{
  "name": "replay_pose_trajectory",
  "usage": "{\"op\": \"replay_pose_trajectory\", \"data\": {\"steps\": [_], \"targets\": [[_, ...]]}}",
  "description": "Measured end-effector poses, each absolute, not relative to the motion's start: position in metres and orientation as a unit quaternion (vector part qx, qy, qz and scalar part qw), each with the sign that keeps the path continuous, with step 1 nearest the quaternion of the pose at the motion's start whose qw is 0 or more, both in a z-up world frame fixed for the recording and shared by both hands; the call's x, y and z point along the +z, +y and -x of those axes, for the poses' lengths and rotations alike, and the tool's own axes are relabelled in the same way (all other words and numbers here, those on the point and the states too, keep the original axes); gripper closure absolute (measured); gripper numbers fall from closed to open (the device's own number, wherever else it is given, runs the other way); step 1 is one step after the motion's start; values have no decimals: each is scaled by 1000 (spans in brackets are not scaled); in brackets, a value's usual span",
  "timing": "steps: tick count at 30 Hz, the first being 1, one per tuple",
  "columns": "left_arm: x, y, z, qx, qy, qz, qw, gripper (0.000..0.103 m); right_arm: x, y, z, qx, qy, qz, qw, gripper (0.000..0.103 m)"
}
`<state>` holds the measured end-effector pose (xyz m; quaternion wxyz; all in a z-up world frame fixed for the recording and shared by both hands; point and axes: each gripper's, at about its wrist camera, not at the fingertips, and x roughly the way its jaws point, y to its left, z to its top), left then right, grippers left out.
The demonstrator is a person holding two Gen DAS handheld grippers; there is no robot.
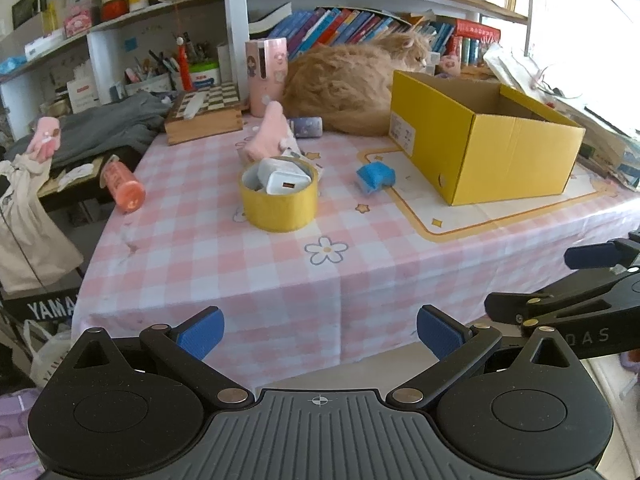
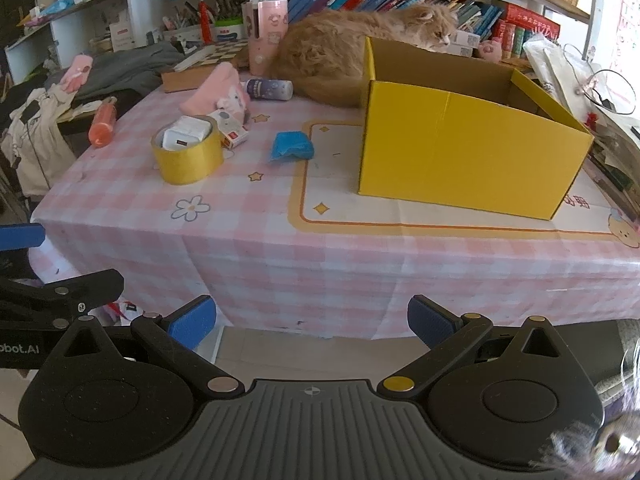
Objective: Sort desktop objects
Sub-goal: 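Move the right tool to the blue cloth while the left tool approaches the yellow tape roll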
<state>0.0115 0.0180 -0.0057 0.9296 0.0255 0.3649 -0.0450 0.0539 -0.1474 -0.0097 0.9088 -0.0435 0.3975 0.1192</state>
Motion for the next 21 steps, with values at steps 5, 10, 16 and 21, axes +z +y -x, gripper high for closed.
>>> {"op": "replay_pose_trajectory", "data": {"steps": [5,10,16,21], "targets": [[-5,23,-13,-53,364,-4,930,0,-5,-146,-55,130,391,41,910,0],[-4,28,-17,-52,360,7,931,0,-5,-141,-58,138,387,50,910,1],[-2,42,-23,-13,354,23,935,1,-6,-133,-62,153,385,69,907,1],[0,47,-29,4,344,21,939,0,-5,-127,-74,158,380,80,908,1]]}}
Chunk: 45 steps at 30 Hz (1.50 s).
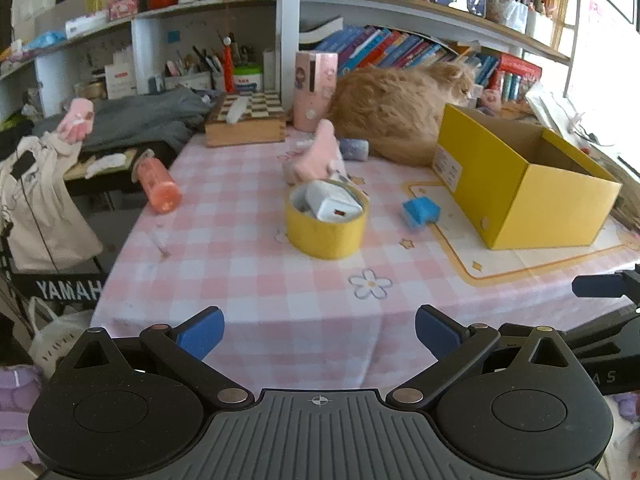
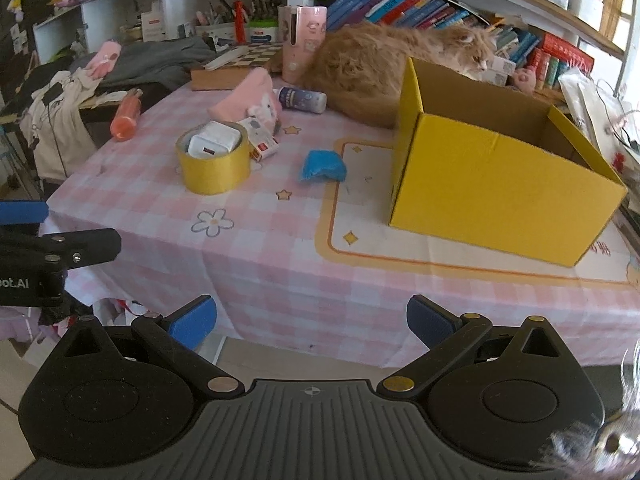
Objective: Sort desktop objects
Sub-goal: 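Move the right tool to the blue cloth while the left tool approaches the yellow tape roll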
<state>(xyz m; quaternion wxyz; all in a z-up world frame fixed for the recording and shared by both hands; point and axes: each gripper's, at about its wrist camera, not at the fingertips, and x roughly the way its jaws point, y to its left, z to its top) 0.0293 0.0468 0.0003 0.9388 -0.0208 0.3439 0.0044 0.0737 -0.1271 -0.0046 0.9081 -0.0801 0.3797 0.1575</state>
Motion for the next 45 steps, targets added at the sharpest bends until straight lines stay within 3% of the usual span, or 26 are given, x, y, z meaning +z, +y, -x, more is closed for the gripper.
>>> {"op": "replay_pose_trajectory", "data": {"steps": [8,14,29,35,45], "targets": [[4,50,-47,8,329,19,944,1,-1,-114,-99,193,358,96,908,3],[6,49,-69,16,327,25,945,0,-6,-105,-121,223,361,113,899,23],[6,37,-111,40,339,23,940,0,-11,-108,-171,262,361,96,890,23],[20,39,-119,71,315,26,946,0,-7,-110,-195,226,348,58,908,23],[16,45,-127,70,340,10,938,0,-10,-107,-214,161,351,15,922,24]]}}
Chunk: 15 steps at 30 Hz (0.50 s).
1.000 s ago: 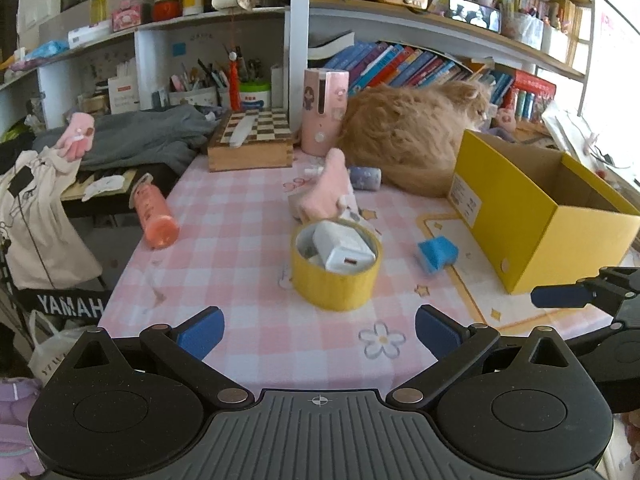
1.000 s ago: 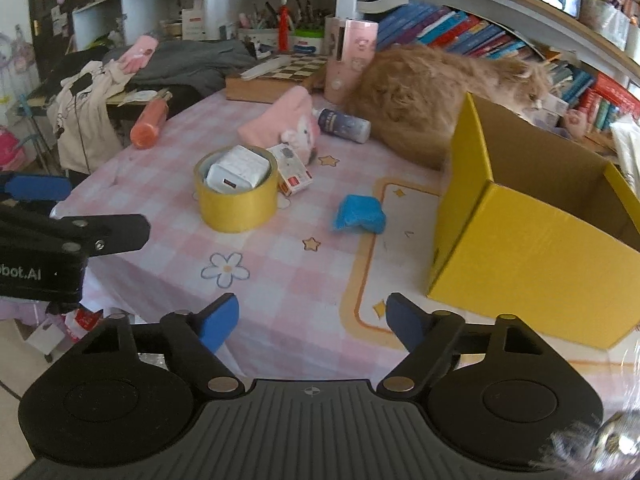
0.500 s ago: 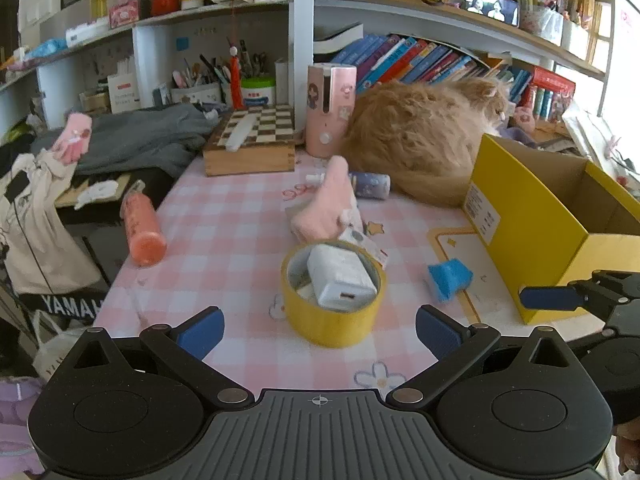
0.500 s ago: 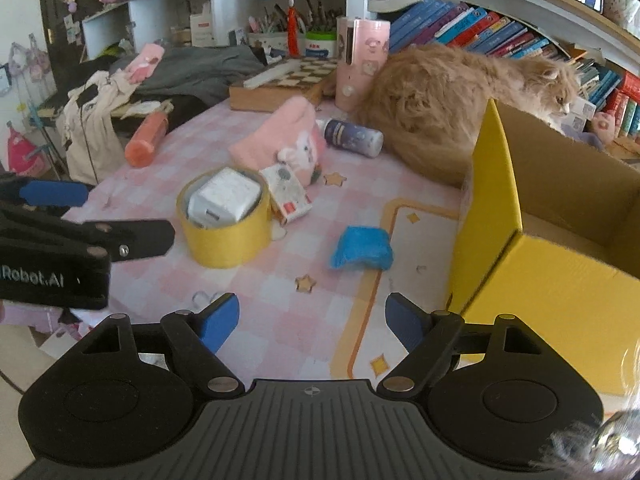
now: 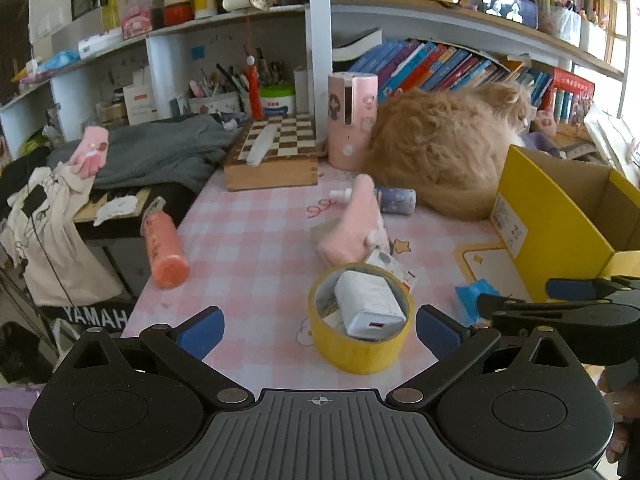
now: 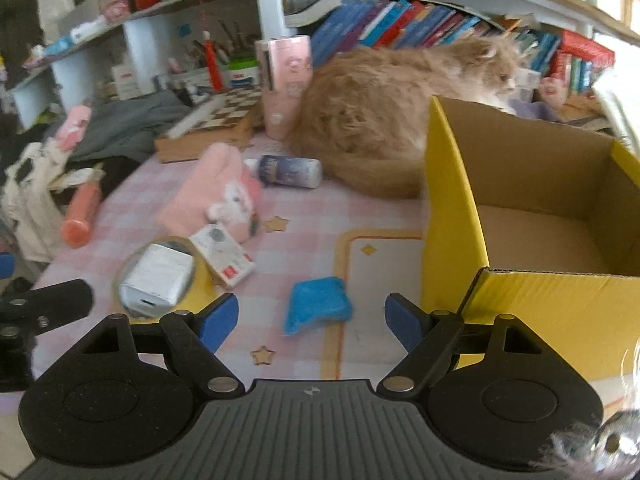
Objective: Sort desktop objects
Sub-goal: 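Move the right tool to the blue cloth while the left tool approaches the yellow tape roll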
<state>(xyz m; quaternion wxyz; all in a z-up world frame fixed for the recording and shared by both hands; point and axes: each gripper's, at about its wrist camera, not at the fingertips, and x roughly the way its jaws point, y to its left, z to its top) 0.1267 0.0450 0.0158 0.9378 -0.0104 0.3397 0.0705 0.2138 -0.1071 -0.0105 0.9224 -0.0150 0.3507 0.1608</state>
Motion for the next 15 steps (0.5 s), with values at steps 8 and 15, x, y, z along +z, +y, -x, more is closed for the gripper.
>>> {"op": "replay_pose_trajectory", "data": {"steps": [8,15], "targets": [[4,44,-141,48,355,19,934,0,-14,-126,-210,117,360,22,925,23],[5,49,-155,47,358,41,932,0,-24,-92,-205,200,370,89,903,22]]}}
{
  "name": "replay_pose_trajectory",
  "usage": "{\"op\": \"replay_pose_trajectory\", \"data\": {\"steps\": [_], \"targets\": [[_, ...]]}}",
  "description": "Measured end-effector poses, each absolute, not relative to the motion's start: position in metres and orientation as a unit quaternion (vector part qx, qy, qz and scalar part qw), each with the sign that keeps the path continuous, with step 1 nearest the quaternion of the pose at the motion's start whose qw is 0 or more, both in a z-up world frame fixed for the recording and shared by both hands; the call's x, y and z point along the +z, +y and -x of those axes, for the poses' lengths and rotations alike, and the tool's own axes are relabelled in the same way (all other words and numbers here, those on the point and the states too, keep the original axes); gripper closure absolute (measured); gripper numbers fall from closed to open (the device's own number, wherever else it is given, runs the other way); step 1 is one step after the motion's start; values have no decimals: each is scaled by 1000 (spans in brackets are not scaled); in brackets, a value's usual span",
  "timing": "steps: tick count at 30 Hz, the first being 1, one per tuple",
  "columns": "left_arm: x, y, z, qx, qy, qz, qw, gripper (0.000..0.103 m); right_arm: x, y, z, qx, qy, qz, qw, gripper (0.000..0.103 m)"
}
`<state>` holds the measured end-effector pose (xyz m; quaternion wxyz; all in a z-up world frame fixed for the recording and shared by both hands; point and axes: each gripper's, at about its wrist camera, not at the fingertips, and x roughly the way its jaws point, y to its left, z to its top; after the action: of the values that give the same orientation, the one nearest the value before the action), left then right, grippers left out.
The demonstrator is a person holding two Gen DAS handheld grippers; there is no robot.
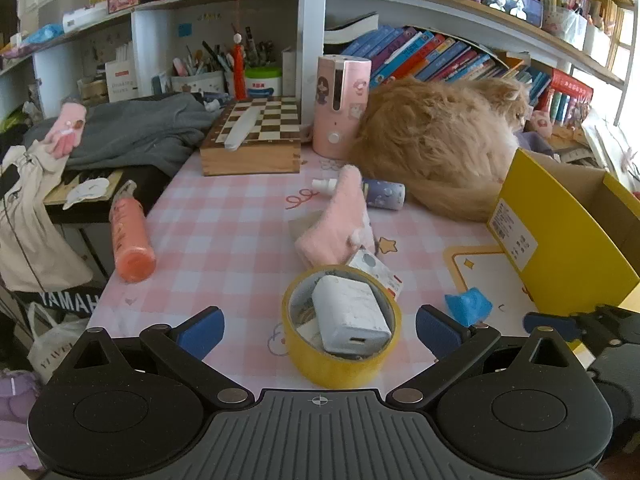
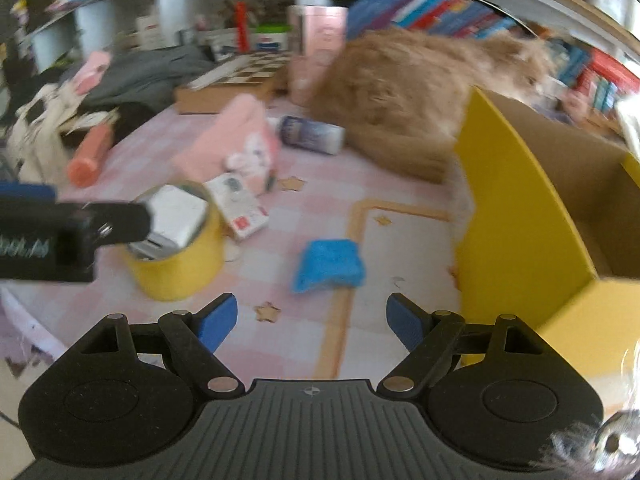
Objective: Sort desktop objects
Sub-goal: 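Move the right tool to the blue cloth while the left tool approaches the yellow tape roll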
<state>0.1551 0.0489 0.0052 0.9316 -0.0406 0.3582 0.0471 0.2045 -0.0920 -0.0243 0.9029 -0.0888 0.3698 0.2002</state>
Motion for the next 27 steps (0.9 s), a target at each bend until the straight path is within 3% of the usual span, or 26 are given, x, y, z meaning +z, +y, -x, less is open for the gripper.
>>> {"op": "replay_pose_trajectory", "data": {"steps": [15,17,20,27], "targets": [[-2,56,-169,57,380,36,923,0,-45,-86,-262,180,398,67,897,31],[-3,55,-174,53,381,36,923,0,-48,-86,-267,183,410,63,891,36],[-5,52,-184,45,385,35,921,0,-46,-85,-266,196,401,73,892,60],[-15,36,-203,14,414,10,910,0,-45,-91,-265,223,398,92,885,63]]}}
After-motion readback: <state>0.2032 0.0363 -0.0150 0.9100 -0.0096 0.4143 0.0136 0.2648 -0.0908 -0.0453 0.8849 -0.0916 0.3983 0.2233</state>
